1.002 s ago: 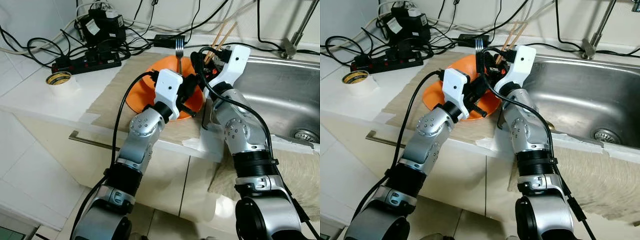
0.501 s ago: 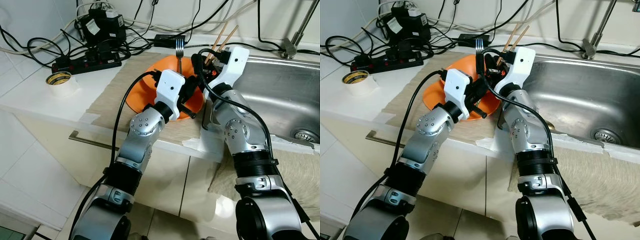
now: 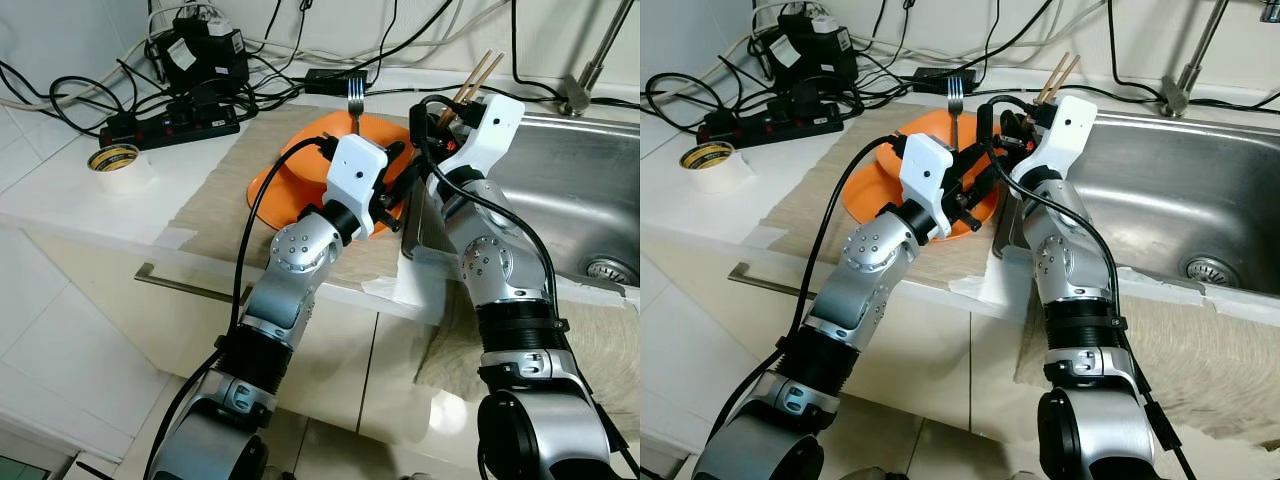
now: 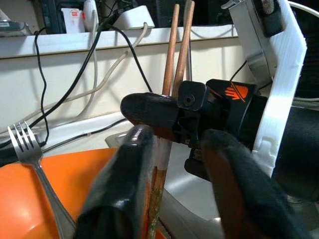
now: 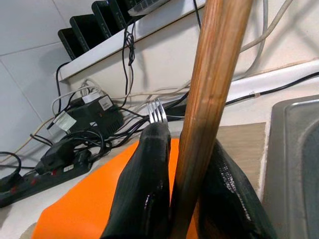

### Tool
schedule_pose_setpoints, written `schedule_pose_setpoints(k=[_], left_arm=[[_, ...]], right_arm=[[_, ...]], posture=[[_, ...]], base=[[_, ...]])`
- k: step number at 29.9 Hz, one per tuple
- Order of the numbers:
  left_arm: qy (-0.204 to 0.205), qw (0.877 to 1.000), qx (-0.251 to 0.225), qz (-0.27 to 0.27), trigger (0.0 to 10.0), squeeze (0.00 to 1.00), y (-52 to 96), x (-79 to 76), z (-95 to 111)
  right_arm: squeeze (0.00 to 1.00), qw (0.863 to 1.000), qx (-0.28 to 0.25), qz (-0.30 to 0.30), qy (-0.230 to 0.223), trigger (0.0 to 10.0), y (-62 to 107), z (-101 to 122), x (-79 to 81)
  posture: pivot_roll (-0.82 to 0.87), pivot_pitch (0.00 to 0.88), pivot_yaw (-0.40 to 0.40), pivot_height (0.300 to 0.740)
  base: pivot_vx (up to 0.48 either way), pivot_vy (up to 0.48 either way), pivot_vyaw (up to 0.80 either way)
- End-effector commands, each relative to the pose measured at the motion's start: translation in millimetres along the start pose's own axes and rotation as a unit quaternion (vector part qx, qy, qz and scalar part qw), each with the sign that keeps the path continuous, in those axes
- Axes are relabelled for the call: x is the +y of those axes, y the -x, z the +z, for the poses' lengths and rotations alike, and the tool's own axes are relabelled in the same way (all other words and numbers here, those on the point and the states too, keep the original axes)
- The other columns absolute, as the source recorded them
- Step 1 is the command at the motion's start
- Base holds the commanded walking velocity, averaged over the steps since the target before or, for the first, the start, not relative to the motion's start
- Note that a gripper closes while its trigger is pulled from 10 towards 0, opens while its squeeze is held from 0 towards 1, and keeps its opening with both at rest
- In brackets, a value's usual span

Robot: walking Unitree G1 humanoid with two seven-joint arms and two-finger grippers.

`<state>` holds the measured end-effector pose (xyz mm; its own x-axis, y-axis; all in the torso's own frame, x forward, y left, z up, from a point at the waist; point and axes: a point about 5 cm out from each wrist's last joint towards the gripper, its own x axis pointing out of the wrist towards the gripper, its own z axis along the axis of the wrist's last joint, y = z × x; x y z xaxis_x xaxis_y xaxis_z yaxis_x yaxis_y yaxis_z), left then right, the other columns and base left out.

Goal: Kitchen organization

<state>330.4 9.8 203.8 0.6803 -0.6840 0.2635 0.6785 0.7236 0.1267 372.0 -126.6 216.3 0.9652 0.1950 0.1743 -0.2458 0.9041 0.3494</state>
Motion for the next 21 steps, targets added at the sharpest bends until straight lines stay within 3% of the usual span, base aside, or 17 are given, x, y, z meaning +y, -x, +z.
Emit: schedule_pose_setpoints(k=[1, 6, 12, 16, 17, 18, 21], left_arm=[[-0.006, 1.000, -0.008, -0.006, 10.0, 1.00, -2.2, -0.1, 8], [-0.013, 1.000, -0.004, 0.001, 10.0, 1.00, -1.0, 4.4, 8], [-0.013, 1.000, 0.005, 0.008, 10.0, 1.00, 2.4, 10.0, 5], [-0.009, 1.000, 0.010, 0.005, 10.0, 1.00, 3.1, 9.8, 4], [-0.007, 1.000, 0.013, 0.001, 10.0, 0.80, 3.4, 9.4, 3], [-0.005, 1.000, 0.016, -0.002, 10.0, 0.00, 3.6, 9.2, 3], [0.000, 1.000, 0.021, -0.006, 10.0, 0.00, 4.5, 9.1, 1]], right_arm=[[0.00, 1.000, -0.007, 0.013, -0.006, 10.0, -2.4, 7, 7.4], [0.00, 0.999, -0.028, 0.026, 0.024, 10.0, -2.4, 22, 10.2], [0.00, 0.995, -0.064, 0.012, 0.079, 10.0, -0.5, 44, -1.8], [0.00, 0.993, -0.075, 0.006, 0.088, 10.0, 1.1, 53, -5.7], [0.00, 0.993, -0.078, 0.005, 0.093, 10.0, 1.8, 55, -6.4], [0.00, 0.992, -0.080, 0.005, 0.097, 10.0, 2.4, 57, -6.7], [0.00, 0.991, -0.086, 0.005, 0.107, 10.0, 4.4, 62, -8.3]], posture=[[-0.09, 0.000, 0.063, 0.740], [-0.09, 0.000, 0.062, 0.740], [-0.09, 0.000, 0.062, 0.740], [-0.09, 0.000, 0.062, 0.740], [-0.09, 0.000, 0.065, 0.740], [-0.09, 0.000, 0.065, 0.740], [-0.09, 0.000, 0.067, 0.740]], base=[[0.000, 0.000, 0.00], [0.000, 0.000, 0.00], [0.000, 0.000, 0.00], [0.000, 0.000, 0.00], [0.000, 0.000, 0.00], [0.000, 0.000, 0.00], [0.000, 0.000, 0.00]])
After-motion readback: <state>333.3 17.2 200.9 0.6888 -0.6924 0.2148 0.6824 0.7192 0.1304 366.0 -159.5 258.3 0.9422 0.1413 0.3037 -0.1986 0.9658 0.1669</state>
